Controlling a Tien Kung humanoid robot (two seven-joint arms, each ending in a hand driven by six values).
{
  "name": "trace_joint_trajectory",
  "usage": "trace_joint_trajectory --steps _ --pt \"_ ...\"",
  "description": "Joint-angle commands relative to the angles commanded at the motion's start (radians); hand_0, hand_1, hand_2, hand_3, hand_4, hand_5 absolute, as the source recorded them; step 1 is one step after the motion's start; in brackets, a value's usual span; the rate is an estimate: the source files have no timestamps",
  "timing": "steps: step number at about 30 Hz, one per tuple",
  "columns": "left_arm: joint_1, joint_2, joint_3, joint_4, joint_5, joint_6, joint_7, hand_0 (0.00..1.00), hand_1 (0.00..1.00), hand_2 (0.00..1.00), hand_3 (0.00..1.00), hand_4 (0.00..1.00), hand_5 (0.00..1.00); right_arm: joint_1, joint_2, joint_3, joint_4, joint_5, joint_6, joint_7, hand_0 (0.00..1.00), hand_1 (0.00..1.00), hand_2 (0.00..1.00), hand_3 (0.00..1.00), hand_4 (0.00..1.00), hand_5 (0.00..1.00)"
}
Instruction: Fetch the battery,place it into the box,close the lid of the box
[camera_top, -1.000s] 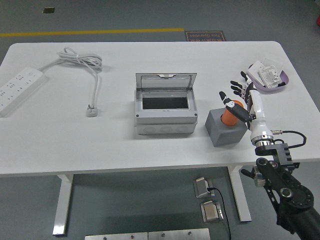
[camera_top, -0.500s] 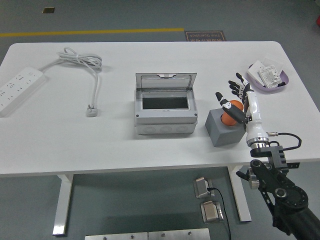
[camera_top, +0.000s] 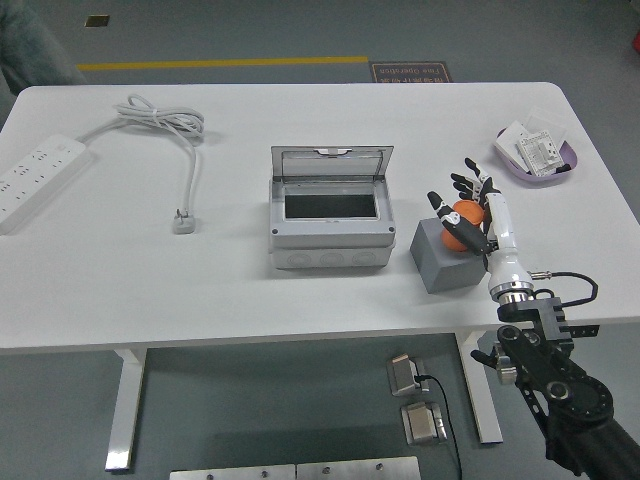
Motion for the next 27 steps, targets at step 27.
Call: trace_joint_trajectory --steps 27 --pt "-0.003 0.0 -0.003 0.0 0.015 0.001 -0.002 0.609 0.646 0.645 0.636 0.785 0.129 -0.01 -0.002 -0.01 -0.023 0.033 0.015 -0.024 0.691 0.683 0.702 0.841 0.781 0.258"
